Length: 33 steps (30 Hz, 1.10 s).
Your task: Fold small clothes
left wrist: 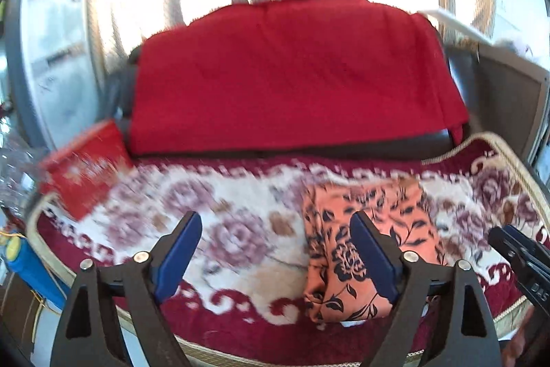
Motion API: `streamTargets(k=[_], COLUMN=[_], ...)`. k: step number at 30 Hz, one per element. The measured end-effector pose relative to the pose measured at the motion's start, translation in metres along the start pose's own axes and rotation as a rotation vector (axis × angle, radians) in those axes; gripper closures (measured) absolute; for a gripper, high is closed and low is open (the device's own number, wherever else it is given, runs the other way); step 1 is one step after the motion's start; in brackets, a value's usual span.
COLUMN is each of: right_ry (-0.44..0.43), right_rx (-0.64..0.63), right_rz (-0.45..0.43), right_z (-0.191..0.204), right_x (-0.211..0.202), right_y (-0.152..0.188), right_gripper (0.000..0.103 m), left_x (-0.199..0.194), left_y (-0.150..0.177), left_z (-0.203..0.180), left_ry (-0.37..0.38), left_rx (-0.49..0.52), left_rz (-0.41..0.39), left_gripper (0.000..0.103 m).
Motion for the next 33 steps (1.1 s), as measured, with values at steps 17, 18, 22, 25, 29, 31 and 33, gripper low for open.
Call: streamTargets(k=[17, 18, 22, 25, 29, 31, 33], right_ry=[0.076, 0.076, 0.105, 0.115, 0.113, 0.133, 0.156], right_rx=[-0.119, -0.124, -0.158, -0.188, -0.2, -0.216, -0.237], right_rz=[-0.17, -0.178, -0.193, -0.215, -0.247, -0.27, -0.294], right_z=[0.055, 0.056, 0.069, 0.079, 0.088, 0.093, 0.099], right_x=[-0.142, -0.145, -0.161, -0.171, -0.184, -0.192, -0.2], right_y=[-0.037, -0.039, -0.042, -0.044, -0.047, -0.049, -0.05], right_gripper=[0.038, 0.037, 0.037, 0.037, 0.037, 0.037, 0.035], left_x=[-0.142, -0.146, -0.161, -0.169, -0.182, -0.187, -0.193], left_y=[-0.031, -0.031, -0.033, -0.034, -0.035, -0.036, -0.038], left_z=[0.019, 0.02, 0.021, 0.023, 0.027, 0.03, 0.033], left_ry=[0.037, 0.034, 0.012, 0.002, -0.003, -0.005, -0.012], left_rx=[-0.044, -0.043, -0.03, -0.015, -0.017, -0.021, -0.025], left_rz=[-0.226, -0.225, -0.259, -0.269, -0.294, -0.306, -0.323], left_gripper=[0.0, 0.0, 0.0, 0.0, 0.0, 0.0, 0.0])
Point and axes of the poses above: each gripper's, at about its wrist camera, not at the fingertips, and x roughly the way its jaws point, z to its left, y to its underside, the point moved 3 cm from there along x, roughly the way its jaws point, and after that the axes turned 12 degrees about -x, right-handed, at the moved point
